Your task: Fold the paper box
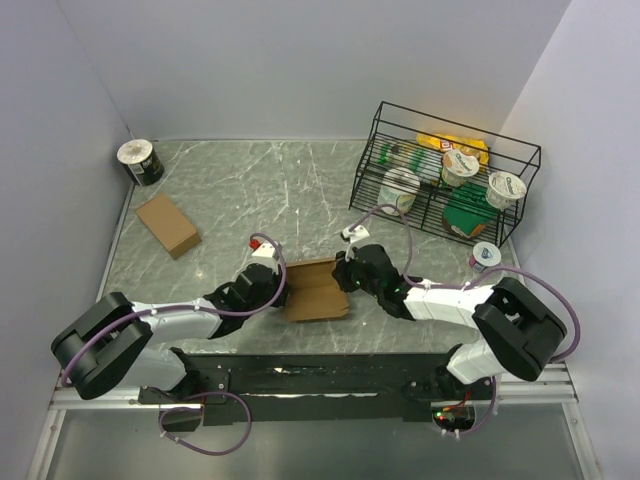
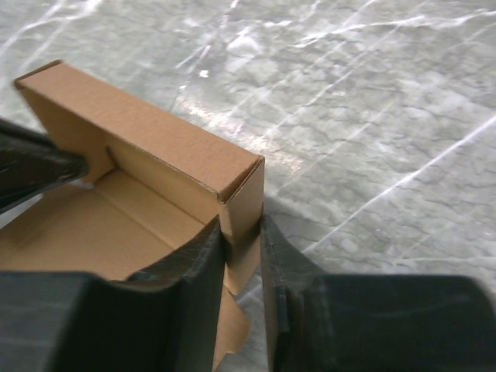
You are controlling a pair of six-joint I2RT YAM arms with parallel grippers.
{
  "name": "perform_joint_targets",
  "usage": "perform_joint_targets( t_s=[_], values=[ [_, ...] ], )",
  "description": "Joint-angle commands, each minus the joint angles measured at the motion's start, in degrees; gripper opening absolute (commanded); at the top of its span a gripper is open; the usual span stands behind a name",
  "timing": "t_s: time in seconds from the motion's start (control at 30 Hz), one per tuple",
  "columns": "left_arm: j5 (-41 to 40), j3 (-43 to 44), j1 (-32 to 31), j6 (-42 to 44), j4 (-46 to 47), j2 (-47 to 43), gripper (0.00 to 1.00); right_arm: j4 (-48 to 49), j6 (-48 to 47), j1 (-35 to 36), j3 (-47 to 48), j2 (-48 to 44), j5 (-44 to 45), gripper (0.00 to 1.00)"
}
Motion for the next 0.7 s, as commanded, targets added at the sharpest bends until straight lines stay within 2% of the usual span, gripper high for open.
perform_joint_targets(
  t_s=[0.0, 0.4, 0.67],
  values=[
    [-1.0, 1.8, -1.0, -0.7, 0.3, 0.0, 0.01, -2.3, 0.9, 2.3, 3.5, 2.1, 10.4, 0.2],
    [-3.3, 1.5, -1.2, -1.7, -1.4, -1.8, 0.01, -7.6, 1.6, 5.6, 6.3, 5.4, 23.7, 0.0],
    [-6.3, 2.6, -1.2, -2.2, -3.7, -2.3, 0.01, -11.4, 3.3, 5.7, 6.2, 5.3, 28.4, 0.0]
  ],
)
